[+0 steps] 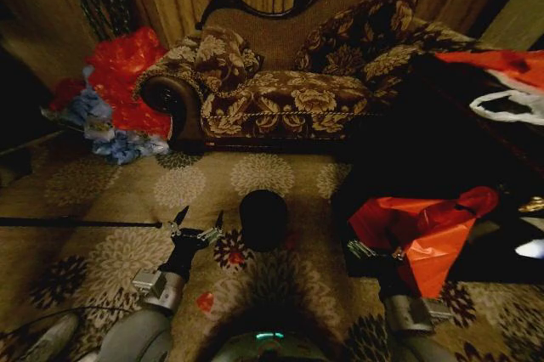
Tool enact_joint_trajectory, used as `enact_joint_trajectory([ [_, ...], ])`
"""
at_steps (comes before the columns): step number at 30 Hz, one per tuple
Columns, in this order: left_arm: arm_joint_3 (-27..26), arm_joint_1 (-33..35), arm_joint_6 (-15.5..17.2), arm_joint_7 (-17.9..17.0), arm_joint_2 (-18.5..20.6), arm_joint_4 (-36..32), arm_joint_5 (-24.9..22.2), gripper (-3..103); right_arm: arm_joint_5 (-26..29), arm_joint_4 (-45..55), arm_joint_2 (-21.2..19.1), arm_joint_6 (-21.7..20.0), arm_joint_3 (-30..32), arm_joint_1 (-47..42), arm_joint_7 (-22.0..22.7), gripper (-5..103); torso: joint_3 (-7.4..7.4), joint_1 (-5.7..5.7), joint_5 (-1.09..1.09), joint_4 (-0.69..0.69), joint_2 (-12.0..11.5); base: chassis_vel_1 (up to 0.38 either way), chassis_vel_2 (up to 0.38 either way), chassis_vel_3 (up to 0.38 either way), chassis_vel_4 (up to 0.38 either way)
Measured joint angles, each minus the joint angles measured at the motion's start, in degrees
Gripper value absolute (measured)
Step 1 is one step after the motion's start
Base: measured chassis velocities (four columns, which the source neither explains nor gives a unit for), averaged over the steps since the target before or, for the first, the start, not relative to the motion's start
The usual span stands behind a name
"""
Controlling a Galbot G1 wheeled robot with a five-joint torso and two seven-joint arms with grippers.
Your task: Place a garbage bag over the trash bin.
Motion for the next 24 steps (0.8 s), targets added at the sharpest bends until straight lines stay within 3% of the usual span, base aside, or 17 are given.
enact_joint_trajectory([
  [8,0.3,-0.8,1.2,-1.1,1.5,-0.2,-3.5,100,-0.3,-0.3,-0.1,0.0,-0.2,-0.1,-0.3,100,0.0,0.0,0.0,0.0,0.0,0.0,0.0,0.0,0.0],
  [18,0.1,-1.6,1.4,-1.4,3.0,-0.3,-4.6,100,-0.5,-0.4,-0.4,0.0,-0.4,0.0,-0.3,100,0.0,0.0,0.0,0.0,0.0,0.0,0.0,0.0,0.0],
  [24,1.1,-3.1,2.6,-2.3,4.6,-0.6,-11.1,100,-0.6,-0.6,-0.4,0.0,-0.4,-0.1,-0.3,100,0.0,0.0,0.0,0.01,0.0,0.0,0.0,0.0,0.0],
])
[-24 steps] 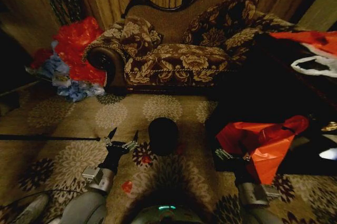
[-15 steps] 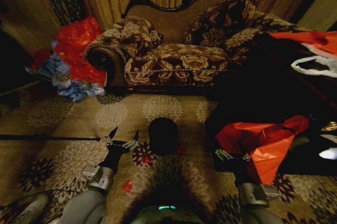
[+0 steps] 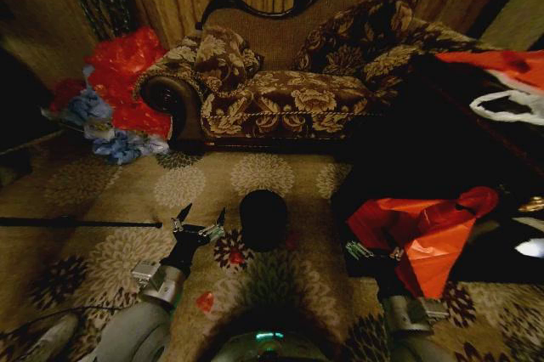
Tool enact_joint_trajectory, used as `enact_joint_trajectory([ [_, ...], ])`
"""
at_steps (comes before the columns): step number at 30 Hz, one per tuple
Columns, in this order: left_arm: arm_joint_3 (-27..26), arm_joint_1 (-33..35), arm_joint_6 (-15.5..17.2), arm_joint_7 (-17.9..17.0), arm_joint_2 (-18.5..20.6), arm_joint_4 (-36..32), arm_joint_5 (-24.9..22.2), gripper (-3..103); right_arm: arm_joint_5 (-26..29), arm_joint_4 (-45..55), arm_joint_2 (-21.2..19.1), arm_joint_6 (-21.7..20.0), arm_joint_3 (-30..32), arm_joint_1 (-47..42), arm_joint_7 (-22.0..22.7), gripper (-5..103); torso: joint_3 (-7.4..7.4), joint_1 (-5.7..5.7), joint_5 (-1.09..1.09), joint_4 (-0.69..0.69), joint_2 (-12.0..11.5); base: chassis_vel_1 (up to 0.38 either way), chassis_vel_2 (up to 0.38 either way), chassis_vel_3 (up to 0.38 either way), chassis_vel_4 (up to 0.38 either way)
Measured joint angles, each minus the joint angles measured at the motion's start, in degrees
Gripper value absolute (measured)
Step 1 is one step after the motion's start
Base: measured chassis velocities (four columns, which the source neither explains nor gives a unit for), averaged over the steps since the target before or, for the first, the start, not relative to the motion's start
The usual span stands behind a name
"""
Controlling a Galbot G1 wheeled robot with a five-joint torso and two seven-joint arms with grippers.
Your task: Place a garbage bag over the trash bin.
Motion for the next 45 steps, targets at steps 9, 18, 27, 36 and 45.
enact_joint_trajectory([
  [9,4.6,-8.1,-0.1,-1.0,7.5,0.5,-17.6,100,-1.0,-3.0,-0.8,0.2,-1.0,0.7,-0.2,100,0.0,0.0,0.0,0.0,0.0,0.0,0.0,0.0,0.0],
  [18,19.4,-28.0,0.3,-4.2,13.3,3.2,-44.1,100,-3.3,-7.4,-1.7,1.0,-2.3,1.2,-0.4,100,0.01,0.0,0.0,0.02,0.0,0.0,0.0,0.0,0.0],
  [27,47.7,-60.7,-1.9,-7.0,1.4,18.5,-59.2,100,-4.1,-11.3,-2.5,1.7,-1.8,2.2,0.0,100,0.01,0.01,0.02,-0.01,0.0,0.0,0.0,0.0,0.0],
  [36,56.6,-66.3,-1.7,-8.6,-15.7,29.3,-69.1,100,-6.1,-13.5,-2.5,2.4,-2.1,2.4,0.0,100,0.0,0.0,0.04,0.0,0.0,0.0,0.0,0.0,0.0],
  [45,57.9,-66.8,-0.1,-8.8,-25.5,37.2,-70.7,100,-6.5,-14.2,-1.9,3.3,-1.4,2.0,0.1,100,0.0,0.0,0.02,0.0,0.0,0.0,0.0,0.0,0.0],
])
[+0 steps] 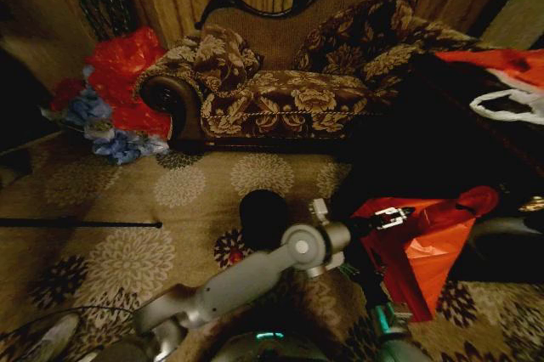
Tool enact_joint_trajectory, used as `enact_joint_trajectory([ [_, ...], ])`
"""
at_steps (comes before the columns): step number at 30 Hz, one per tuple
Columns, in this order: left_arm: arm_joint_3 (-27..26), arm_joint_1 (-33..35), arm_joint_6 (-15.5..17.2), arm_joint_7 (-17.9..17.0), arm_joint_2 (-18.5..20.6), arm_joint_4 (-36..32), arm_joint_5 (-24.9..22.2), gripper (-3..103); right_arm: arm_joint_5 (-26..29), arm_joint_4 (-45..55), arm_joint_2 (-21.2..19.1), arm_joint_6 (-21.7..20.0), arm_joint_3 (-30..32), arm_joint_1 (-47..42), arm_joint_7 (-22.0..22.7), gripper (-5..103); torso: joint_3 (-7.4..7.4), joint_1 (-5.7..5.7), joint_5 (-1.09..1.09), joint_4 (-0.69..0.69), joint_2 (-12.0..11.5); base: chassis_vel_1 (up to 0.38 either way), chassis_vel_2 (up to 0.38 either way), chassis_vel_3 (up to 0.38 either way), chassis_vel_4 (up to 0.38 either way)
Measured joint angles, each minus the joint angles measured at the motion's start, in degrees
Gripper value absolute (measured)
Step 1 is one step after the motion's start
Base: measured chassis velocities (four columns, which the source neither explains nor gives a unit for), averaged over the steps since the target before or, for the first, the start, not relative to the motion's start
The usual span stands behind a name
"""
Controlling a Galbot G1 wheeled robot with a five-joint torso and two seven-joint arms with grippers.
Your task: Place a garbage bag over the trash bin.
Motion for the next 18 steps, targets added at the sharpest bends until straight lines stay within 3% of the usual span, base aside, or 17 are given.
enact_joint_trajectory([
  [9,-0.1,-0.5,1.9,0.6,-5.1,3.9,-0.7,100,-0.4,-0.3,0.8,0.2,-0.3,0.1,0.1,100,0.0,0.0,-0.01,-0.01,0.0,0.0,0.0,0.0,0.0],
  [16,-0.2,-0.5,2.3,0.9,-6.9,6.2,-0.6,101,-0.4,-0.1,0.7,0.4,-0.2,-0.1,0.2,100,0.0,0.0,-0.01,-0.01,0.0,0.0,0.0,0.0,0.0],
  [17,0.0,-0.6,2.4,1.4,-7.3,7.3,-0.1,93,-0.4,0.0,0.7,0.5,-0.2,-0.3,0.2,100,0.0,0.0,-0.01,0.0,0.0,0.0,0.0,0.0,0.0],
  [18,0.1,-0.6,2.5,1.6,-7.5,7.8,0.1,93,-0.4,0.0,0.7,0.5,-0.2,-0.3,0.2,100,0.0,0.0,-0.01,0.0,0.0,0.0,0.0,0.0,0.0],
])
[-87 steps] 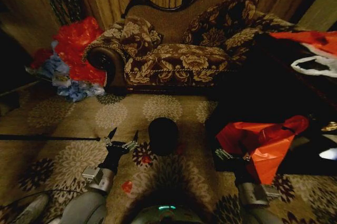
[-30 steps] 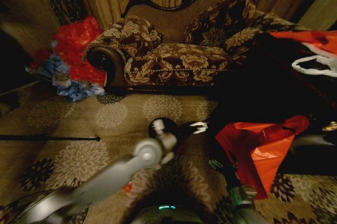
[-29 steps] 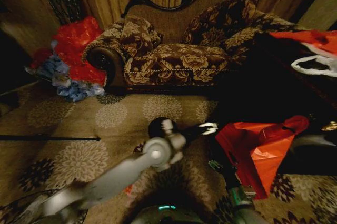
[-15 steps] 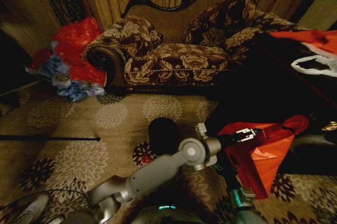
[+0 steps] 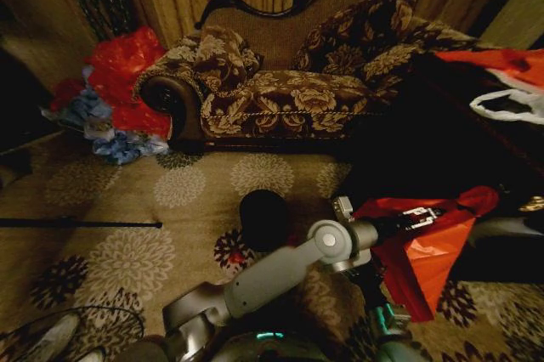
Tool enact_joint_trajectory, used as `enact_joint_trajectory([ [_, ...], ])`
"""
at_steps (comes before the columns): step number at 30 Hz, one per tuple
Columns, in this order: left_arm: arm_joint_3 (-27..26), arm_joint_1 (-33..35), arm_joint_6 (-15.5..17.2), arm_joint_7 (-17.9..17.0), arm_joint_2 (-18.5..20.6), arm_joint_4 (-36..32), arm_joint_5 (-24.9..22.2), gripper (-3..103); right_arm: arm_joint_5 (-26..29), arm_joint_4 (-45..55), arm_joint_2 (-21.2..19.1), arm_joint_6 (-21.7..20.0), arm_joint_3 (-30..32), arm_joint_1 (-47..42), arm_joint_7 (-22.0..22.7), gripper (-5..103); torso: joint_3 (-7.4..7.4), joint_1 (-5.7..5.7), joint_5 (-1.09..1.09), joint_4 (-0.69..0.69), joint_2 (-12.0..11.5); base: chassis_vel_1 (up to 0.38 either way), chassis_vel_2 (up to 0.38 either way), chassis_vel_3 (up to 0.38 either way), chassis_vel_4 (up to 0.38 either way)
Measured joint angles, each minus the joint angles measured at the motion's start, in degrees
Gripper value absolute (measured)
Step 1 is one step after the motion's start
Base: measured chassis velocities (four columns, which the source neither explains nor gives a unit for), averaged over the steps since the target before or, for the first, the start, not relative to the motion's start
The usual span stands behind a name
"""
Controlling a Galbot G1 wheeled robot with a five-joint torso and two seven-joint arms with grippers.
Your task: Place a garbage bag over the trash bin.
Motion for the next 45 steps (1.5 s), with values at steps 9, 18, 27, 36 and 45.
enact_joint_trajectory([
  [9,0.3,0.5,0.0,0.4,-0.6,2.3,1.5,56,-0.2,-0.1,0.1,0.2,-0.3,0.0,0.0,100,0.0,0.0,0.0,-0.01,0.0,0.0,0.0,0.0,0.0],
  [18,0.5,0.5,-0.1,0.5,-0.5,1.9,1.8,28,-0.2,-0.5,0.1,0.7,-0.3,0.0,0.1,100,0.0,0.0,0.0,0.0,0.0,0.0,0.0,0.0,0.0],
  [27,0.7,0.8,0.0,0.3,2.2,0.1,2.2,1,-0.3,-0.8,0.1,1.3,-0.5,-0.5,-0.2,100,0.0,0.0,-0.01,0.0,0.0,0.0,0.0,0.0,0.0],
  [36,-1.3,2.6,2.7,-1.2,8.7,-3.7,3.7,0,-2.3,-1.5,0.9,3.9,-3.4,-1.1,-1.0,100,0.0,0.0,-0.02,-0.02,0.0,0.0,0.0,0.0,0.0],
  [45,-6.1,6.7,5.0,-1.9,18.2,-8.5,4.8,0,-4.0,-2.5,0.8,4.9,-6.2,-1.6,-1.8,100,0.0,0.0,-0.03,-0.01,0.0,0.0,0.0,0.0,0.0],
])
